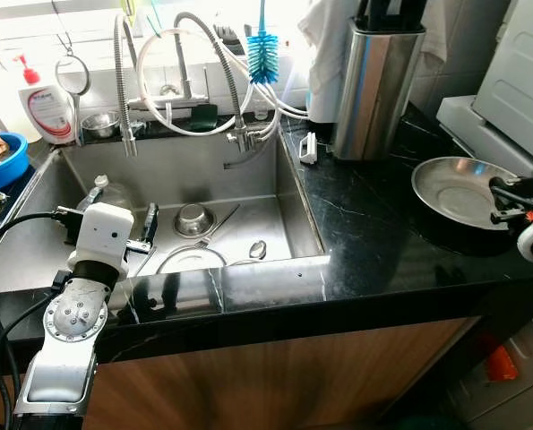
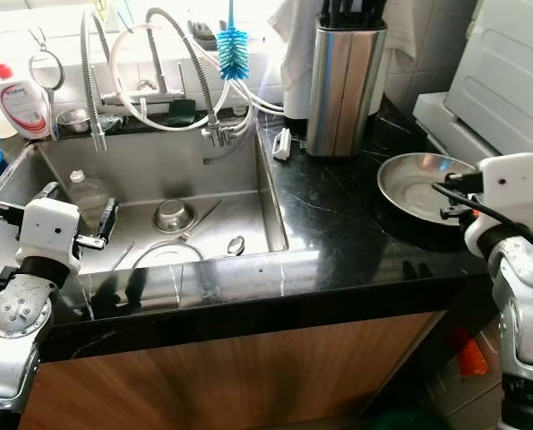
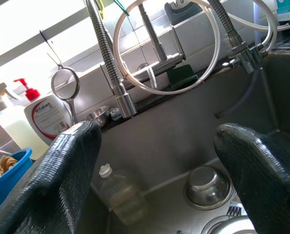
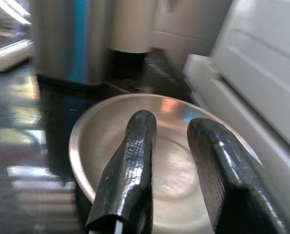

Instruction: Kitchen organization

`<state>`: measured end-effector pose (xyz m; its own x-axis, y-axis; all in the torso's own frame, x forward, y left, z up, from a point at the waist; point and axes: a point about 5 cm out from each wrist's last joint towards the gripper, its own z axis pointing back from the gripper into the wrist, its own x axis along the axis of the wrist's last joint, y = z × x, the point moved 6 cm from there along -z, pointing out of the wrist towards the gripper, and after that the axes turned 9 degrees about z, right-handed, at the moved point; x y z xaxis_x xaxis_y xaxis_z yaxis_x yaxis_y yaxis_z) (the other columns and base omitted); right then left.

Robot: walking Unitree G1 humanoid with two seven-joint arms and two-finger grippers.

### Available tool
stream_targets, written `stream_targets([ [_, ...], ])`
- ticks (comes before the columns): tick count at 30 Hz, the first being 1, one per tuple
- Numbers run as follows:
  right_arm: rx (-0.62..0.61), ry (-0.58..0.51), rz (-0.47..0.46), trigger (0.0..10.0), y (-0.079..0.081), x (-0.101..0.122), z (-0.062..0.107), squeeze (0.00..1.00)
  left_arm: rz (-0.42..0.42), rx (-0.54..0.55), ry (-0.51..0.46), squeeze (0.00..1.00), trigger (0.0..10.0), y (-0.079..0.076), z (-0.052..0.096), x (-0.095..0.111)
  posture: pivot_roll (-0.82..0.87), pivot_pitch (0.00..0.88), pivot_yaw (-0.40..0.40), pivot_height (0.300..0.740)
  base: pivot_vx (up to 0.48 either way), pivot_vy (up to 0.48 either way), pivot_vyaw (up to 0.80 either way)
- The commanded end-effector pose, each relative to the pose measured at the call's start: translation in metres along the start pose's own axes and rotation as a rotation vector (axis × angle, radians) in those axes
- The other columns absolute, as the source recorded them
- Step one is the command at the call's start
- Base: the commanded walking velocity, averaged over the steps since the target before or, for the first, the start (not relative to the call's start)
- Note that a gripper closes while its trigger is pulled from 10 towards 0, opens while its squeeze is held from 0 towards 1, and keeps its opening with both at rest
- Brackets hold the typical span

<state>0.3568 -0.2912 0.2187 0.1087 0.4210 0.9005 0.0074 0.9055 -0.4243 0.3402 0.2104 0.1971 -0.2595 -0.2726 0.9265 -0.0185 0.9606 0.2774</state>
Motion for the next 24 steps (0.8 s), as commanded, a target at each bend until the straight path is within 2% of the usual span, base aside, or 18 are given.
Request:
stream_targets([
  [1,0.087,-0.022,-0.003,10.0,0.011,0.009,-0.005,0.00,-0.023,0.003,0.011,0.00,10.0,0.004,-0.001,-0.002,-0.02,0.052,0.026,0.740,0.000,0.000,0.00],
  [3,0.132,-0.020,0.003,10.0,0.018,0.011,-0.007,0.00,-0.023,0.002,0.012,0.00,10.0,0.004,-0.002,-0.002,-0.02,0.054,0.025,0.740,0.000,0.000,0.00],
  [5,0.129,-0.009,0.007,10.0,0.018,0.009,-0.008,0.00,-0.024,-0.001,0.014,0.00,10.0,0.003,-0.002,-0.002,-0.02,0.056,0.026,0.740,0.000,0.000,0.00],
  [6,0.084,0.001,-0.005,10.0,0.010,0.006,-0.009,0.00,-0.023,-0.002,0.015,0.00,10.0,0.003,-0.002,-0.002,-0.02,0.058,0.024,0.740,0.000,0.000,0.00],
  [7,-0.043,0.017,-0.048,10.0,-0.012,0.002,-0.009,0.00,-0.023,-0.007,0.014,0.00,10.0,0.002,-0.002,-0.002,-0.02,0.058,0.024,0.740,0.000,0.000,0.00],
  [10,-0.223,0.042,-0.120,10.0,-0.047,-0.006,-0.005,0.00,-0.025,-0.017,0.011,0.00,10.0,0.000,-0.003,-0.002,-0.01,0.064,0.024,0.740,0.000,0.000,0.00],
  [11,-0.301,0.042,-0.166,10.0,-0.063,-0.009,0.001,0.00,-0.025,-0.019,0.011,0.00,10.0,0.001,-0.003,-0.002,-0.02,0.066,0.024,0.740,0.000,0.000,0.00],
  [12,-0.328,0.037,-0.184,10.0,-0.068,-0.008,0.004,0.00,-0.025,-0.019,0.012,0.00,10.0,0.000,-0.003,-0.002,-0.02,0.068,0.024,0.740,0.000,0.000,0.00],
  [16,-0.363,0.029,-0.225,10.0,-0.076,-0.008,0.010,0.00,-0.021,-0.023,0.015,0.00,10.0,-0.002,-0.003,-0.004,-0.03,0.067,0.024,0.740,0.000,0.000,0.00],
  [17,-0.386,0.032,-0.278,10.0,-0.080,-0.011,0.011,0.00,-0.017,-0.029,0.014,0.00,10.0,-0.004,-0.003,-0.004,-0.03,0.066,0.024,0.740,0.000,0.000,0.00],
  [21,-0.413,0.054,-0.366,10.0,-0.085,-0.019,0.009,0.00,-0.013,-0.035,0.013,0.00,10.0,-0.006,-0.004,-0.004,-0.02,0.064,0.021,0.740,0.000,0.000,0.00],
  [24,-0.408,0.061,-0.364,10.0,-0.083,-0.020,0.008,0.00,-0.014,-0.035,0.013,0.00,10.0,-0.006,-0.004,-0.004,-0.02,0.065,0.020,0.740,0.000,0.000,0.00],
])
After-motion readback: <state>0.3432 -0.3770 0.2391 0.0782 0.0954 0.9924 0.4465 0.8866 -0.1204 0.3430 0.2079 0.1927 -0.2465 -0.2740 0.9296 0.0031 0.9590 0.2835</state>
